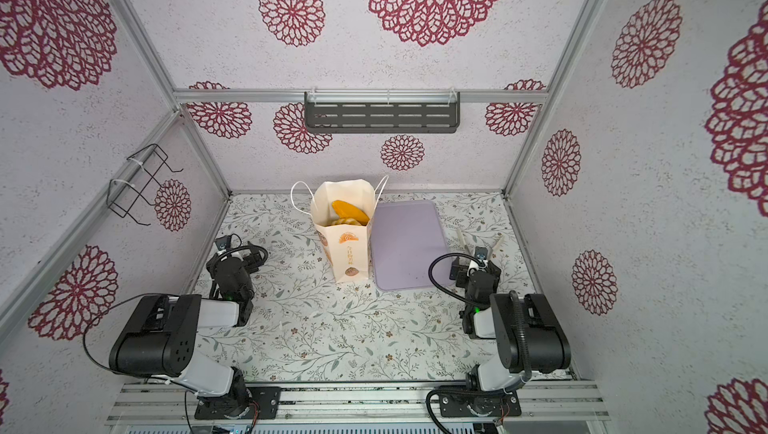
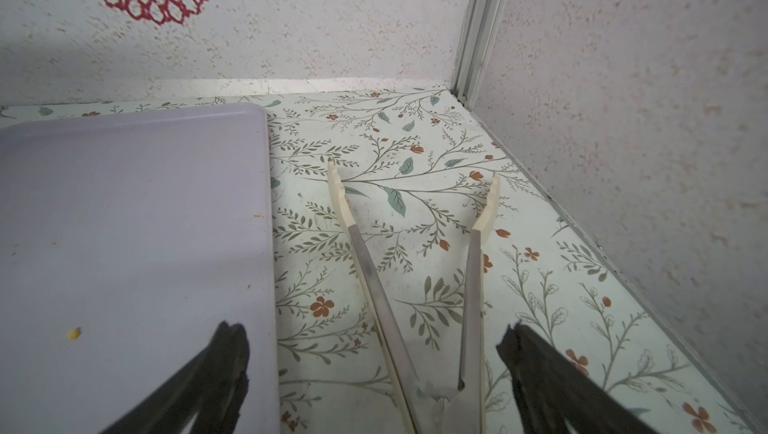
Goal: Place the fake bread into the paper bag
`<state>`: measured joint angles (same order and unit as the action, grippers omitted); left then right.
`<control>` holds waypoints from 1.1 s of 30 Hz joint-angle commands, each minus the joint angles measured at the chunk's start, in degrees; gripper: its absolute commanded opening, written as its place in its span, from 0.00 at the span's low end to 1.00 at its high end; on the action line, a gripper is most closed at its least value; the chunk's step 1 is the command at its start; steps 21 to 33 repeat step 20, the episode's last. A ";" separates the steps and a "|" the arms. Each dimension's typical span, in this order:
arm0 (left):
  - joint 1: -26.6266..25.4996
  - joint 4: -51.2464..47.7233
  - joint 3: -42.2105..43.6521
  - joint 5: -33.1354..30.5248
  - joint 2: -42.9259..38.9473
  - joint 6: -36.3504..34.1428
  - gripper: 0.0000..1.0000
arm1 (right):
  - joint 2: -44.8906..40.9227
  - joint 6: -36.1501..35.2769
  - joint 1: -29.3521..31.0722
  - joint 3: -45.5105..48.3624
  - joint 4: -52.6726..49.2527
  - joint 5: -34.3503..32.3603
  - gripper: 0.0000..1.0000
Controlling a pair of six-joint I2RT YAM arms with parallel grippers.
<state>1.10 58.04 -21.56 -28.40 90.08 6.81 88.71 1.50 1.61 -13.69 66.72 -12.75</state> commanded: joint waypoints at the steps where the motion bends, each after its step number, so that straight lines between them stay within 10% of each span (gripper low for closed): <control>1: -0.31 2.03 0.50 -0.77 0.62 -1.03 0.97 | -0.68 -0.35 0.15 -1.08 1.75 0.21 0.99; 33: 0.09 1.87 0.67 0.37 0.49 -1.18 0.97 | -0.73 -0.29 0.15 -1.10 1.75 0.19 0.99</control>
